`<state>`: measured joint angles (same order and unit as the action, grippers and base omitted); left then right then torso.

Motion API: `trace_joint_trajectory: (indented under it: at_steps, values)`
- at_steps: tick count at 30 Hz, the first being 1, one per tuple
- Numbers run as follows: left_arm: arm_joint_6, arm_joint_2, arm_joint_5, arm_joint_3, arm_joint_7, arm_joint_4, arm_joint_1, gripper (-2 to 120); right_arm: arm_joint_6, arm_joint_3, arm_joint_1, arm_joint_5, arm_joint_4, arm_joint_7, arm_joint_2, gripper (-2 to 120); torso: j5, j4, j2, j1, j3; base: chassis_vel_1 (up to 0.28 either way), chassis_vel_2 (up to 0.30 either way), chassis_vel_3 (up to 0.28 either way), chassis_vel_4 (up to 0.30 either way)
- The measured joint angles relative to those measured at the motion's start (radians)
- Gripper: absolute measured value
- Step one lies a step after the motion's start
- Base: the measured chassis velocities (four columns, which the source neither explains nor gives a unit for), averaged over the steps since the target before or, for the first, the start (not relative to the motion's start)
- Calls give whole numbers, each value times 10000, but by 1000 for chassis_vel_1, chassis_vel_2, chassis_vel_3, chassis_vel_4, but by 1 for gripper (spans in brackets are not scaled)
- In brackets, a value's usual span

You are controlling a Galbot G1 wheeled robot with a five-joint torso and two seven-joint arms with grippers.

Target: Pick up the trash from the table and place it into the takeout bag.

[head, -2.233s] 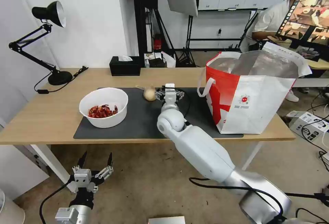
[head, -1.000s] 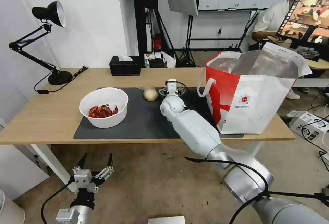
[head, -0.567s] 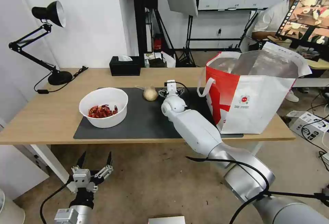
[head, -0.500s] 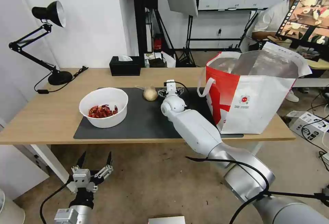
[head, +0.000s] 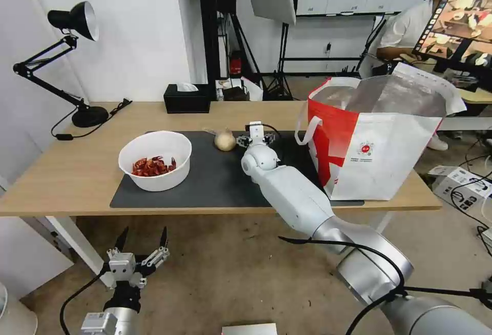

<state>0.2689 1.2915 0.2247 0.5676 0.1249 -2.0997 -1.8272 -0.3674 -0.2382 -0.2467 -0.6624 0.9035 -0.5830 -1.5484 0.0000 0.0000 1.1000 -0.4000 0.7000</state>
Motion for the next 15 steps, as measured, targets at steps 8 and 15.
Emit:
trace_joint_trajectory:
  at_steps: [8,15]
  values:
    - [-10,-11,-7,-30,0,5,5,100,-14,51,-177,-27,45,-103,38,100,0,-1,0,0,0,0,0,0,0]
    - [-17,-37,-10,-51,0,56,19,100,50,158,-242,-35,-32,-61,-5,80,0,0,0,1,-1,0,0,0,0]
